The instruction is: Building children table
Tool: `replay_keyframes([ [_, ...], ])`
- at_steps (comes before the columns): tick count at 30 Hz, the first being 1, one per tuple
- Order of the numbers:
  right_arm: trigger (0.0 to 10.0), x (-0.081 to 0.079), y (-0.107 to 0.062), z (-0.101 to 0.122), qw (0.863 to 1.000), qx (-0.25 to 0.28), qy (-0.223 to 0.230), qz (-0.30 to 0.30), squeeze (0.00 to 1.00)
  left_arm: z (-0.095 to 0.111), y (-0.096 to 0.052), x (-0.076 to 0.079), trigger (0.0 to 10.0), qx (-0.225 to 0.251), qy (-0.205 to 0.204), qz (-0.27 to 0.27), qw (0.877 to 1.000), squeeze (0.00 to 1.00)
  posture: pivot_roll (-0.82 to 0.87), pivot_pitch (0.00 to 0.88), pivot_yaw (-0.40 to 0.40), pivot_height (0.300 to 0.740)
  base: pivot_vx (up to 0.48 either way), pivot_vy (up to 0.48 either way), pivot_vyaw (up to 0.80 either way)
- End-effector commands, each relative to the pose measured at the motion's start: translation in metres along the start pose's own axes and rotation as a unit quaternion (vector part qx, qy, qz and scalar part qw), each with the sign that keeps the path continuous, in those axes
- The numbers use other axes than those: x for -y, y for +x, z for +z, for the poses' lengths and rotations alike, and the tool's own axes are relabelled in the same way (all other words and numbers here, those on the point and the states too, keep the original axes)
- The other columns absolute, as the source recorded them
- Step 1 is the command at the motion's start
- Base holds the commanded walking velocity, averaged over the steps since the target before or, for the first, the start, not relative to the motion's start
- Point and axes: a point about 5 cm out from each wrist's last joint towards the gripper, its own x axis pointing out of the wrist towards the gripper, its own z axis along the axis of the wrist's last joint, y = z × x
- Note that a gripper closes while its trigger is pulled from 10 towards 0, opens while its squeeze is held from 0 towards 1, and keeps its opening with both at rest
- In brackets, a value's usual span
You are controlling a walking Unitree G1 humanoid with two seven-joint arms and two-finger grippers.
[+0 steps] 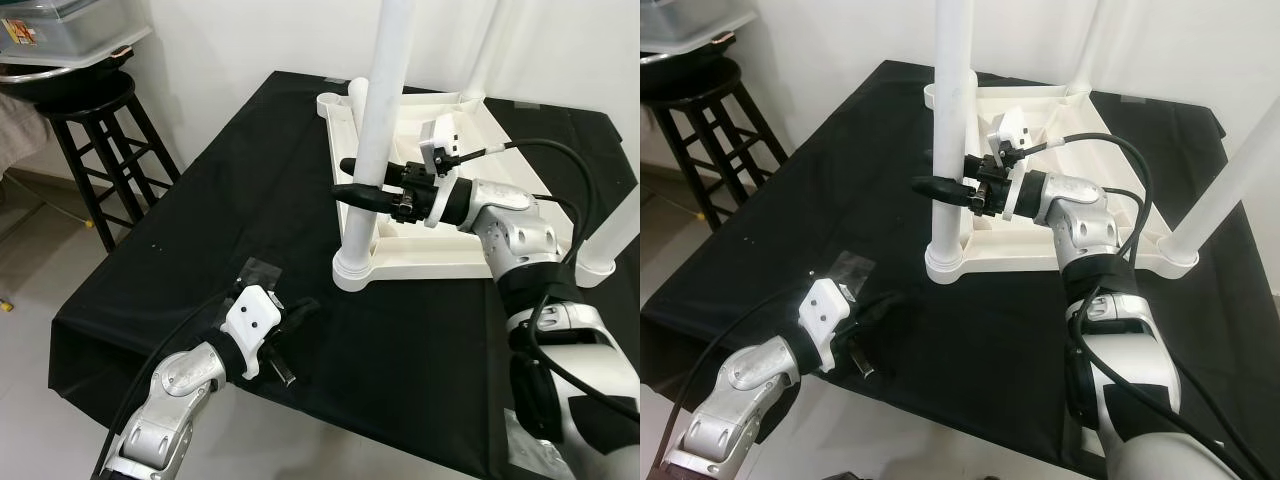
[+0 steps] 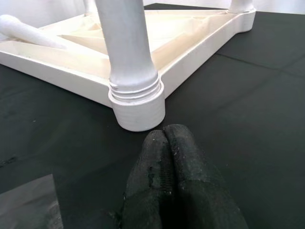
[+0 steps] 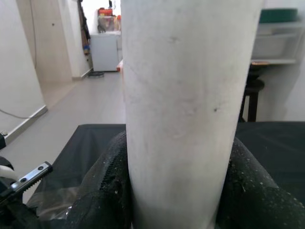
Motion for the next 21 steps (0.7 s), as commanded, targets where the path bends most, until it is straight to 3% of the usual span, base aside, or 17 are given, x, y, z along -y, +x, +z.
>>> replay_keyframes([
  [1, 0.0, -0.009, -0.001, -0.016, 1.0, -0.004, 0.012, 0.003, 0.0, -0.005, -0.002, 0.003, 10.0, -0.012, -0.003, -0.005, 1.0, 0.0, 0.08, 0.117, -0.018, 0.74, 0.0, 0.0, 0.0],
  [2, 0.0, -0.015, 0.0, -0.027, 1.0, -0.014, 0.013, -0.011, 0.0, -0.005, -0.003, 0.003, 10.0, -0.012, -0.003, -0.005, 1.0, 0.0, 0.08, 0.114, -0.022, 0.74, 0.0, 0.0, 0.0],
  [4, 0.0, -0.036, 0.014, -0.069, 0.987, -0.088, 0.011, -0.131, 0.0, -0.005, -0.003, 0.003, 10.0, -0.012, -0.003, -0.004, 1.0, 0.0, 0.08, 0.113, -0.024, 0.74, 0.0, 0.0, 0.0],
  [5, 0.0, -0.046, 0.02, -0.088, 0.96, -0.131, -0.006, -0.247, 0.0, -0.005, -0.003, 0.003, 10.0, -0.013, -0.002, -0.004, 1.0, 0.0, 0.08, 0.113, -0.021, 0.74, 0.0, 0.0, 0.0],
  [6, 0.0, -0.046, 0.02, -0.088, 0.96, -0.131, -0.006, -0.247, 0.0, -0.005, -0.003, 0.003, 10.0, -0.013, -0.002, -0.004, 1.0, 0.0, 0.08, 0.113, -0.021, 0.74, 0.0, 0.0, 0.0],
  [7, 0.0, -0.057, 0.019, -0.102, 0.925, -0.164, -0.008, -0.343, 0.0, -0.005, -0.003, 0.002, 10.0, -0.013, -0.002, -0.005, 1.0, 0.0, 0.08, 0.116, -0.017, 0.74, 0.0, 0.0, 0.0],
  [8, 0.0, -0.057, 0.019, -0.102, 0.925, -0.164, -0.008, -0.343, 0.0, -0.005, -0.003, 0.002, 10.0, -0.013, -0.002, -0.005, 1.0, 0.0, 0.08, 0.116, -0.017, 0.74, 0.0, 0.0, 0.0],
  [9, 0.0, -0.081, 0.021, -0.112, 0.914, -0.181, 0.014, -0.363, 0.0, -0.005, -0.003, 0.001, 10.0, -0.013, -0.001, -0.005, 1.0, 0.0, 0.08, 0.119, -0.009, 0.74, 0.0, 0.0, 0.0],
  [10, 0.0, -0.081, 0.021, -0.112, 0.914, -0.181, 0.014, -0.363, 0.0, -0.005, -0.003, 0.001, 10.0, -0.013, -0.001, -0.005, 1.0, 0.0, 0.08, 0.119, -0.009, 0.74, 0.0, 0.0, 0.0],
  [12, 0.0, -0.096, 0.03, -0.099, 0.931, -0.158, -0.029, -0.328, 0.0, -0.006, -0.003, -0.001, 10.0, -0.015, -0.001, -0.005, 1.0, 0.0, 0.05, 0.106, 0.008, 0.74, 0.0, 0.0, 0.0],
  [17, 0.0, -0.077, 0.024, -0.099, 0.926, -0.158, -0.015, -0.343, 0.0, -0.007, -0.002, -0.002, 10.0, -0.015, -0.001, -0.004, 1.0, 0.0, 0.06, 0.106, -0.004, 0.74, 0.0, 0.0, 0.0],
  [18, 5.1, -0.076, 0.027, -0.099, 0.928, -0.156, -0.002, -0.339, 0.0, -0.007, -0.002, -0.003, 10.0, -0.015, 0.0, 0.0, 1.0, 0.0, 0.06, 0.106, -0.003, 0.74, 0.0, 0.0, 0.0],
  [20, 5.1, -0.076, 0.03, -0.098, 0.93, -0.154, 0.003, -0.333, 0.0, -0.007, -0.002, -0.003, 10.0, -0.015, 0.001, 0.004, 1.0, 0.0, 0.06, 0.106, -0.003, 0.74, 0.0, 0.0, 0.0],
  [21, 10.0, -0.08, 0.035, -0.094, 0.931, -0.143, 0.007, -0.337, 0.0, -0.007, -0.003, -0.004, 10.0, -0.015, 0.002, 0.006, 1.0, 0.0, 0.06, 0.108, 0.005, 0.74, 0.0, 0.0, 0.0],
])
